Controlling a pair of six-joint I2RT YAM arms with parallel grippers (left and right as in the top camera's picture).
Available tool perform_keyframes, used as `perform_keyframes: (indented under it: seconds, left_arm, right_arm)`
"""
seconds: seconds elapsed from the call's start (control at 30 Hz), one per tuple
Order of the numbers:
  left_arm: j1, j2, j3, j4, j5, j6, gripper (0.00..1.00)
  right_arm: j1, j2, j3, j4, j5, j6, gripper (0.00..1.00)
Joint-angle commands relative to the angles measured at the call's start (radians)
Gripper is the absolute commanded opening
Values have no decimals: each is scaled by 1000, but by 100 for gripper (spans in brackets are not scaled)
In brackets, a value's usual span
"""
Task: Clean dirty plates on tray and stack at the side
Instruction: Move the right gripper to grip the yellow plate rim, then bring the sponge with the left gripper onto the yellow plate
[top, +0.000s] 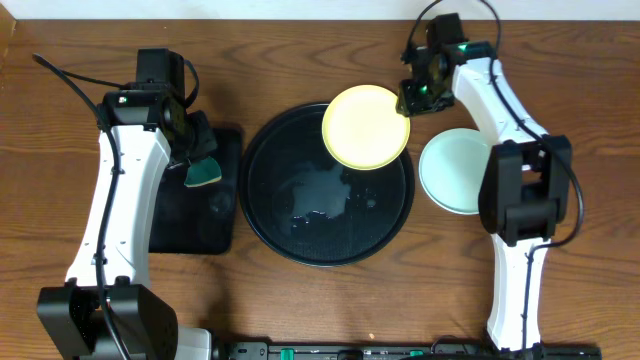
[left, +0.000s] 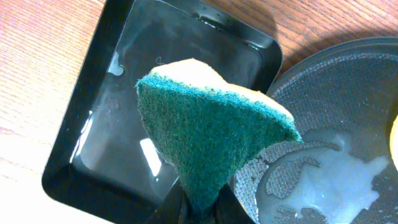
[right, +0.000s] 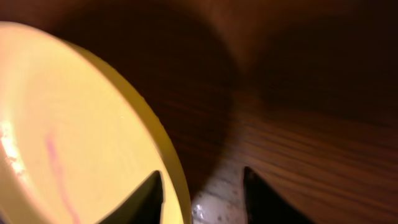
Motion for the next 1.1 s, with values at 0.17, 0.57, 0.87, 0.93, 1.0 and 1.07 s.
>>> perform_keyframes:
  seconds: [0.17, 0.57, 0.87, 0.93, 1.0, 1.07]
  left_arm:
    - [2, 6, -5, 1, -9, 20, 7]
    - [2, 6, -5, 1, -8, 19, 7]
    - [-1, 6, -13, 1, -3, -18, 7]
    - [-8, 6, -21, 2, 13, -26, 8]
    - [-20, 6, -33, 5, 29, -31, 7]
    - [-39, 6, -45, 6, 30, -45, 8]
  right_arm:
    - [19, 23, 29, 3, -18, -23, 2]
    - [51, -69, 138, -203, -50, 15, 1]
    - [143, -78, 41, -300, -74, 179, 1]
    - [158, -78, -12, -275, -74, 216, 1]
    - [174, -78, -73, -240, -79, 248, 1]
    - [183, -78, -135, -190, -93, 266, 1]
